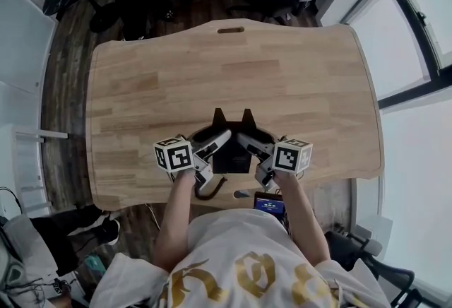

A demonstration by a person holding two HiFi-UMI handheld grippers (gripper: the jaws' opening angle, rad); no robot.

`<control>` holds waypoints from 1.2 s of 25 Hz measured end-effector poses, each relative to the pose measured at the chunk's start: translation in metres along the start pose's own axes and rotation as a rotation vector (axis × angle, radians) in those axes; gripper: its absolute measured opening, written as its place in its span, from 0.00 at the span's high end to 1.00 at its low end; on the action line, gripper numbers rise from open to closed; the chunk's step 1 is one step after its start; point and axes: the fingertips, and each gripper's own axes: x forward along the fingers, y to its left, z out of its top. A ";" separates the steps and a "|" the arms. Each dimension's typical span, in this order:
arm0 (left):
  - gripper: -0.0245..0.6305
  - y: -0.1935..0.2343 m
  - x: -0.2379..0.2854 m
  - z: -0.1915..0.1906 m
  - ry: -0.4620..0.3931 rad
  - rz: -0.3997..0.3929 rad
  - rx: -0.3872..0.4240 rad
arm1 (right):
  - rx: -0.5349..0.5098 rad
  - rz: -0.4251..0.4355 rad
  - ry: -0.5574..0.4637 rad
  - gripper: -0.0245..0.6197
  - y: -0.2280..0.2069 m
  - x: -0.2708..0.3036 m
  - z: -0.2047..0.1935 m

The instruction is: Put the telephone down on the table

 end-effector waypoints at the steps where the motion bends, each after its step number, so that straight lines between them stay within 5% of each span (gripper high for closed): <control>1: 0.59 0.003 0.001 0.001 -0.003 0.002 -0.005 | 0.002 -0.001 0.002 0.61 -0.002 0.003 0.001; 30: 0.59 0.072 0.031 0.006 0.027 0.019 -0.130 | 0.062 -0.049 0.089 0.61 -0.064 0.042 0.004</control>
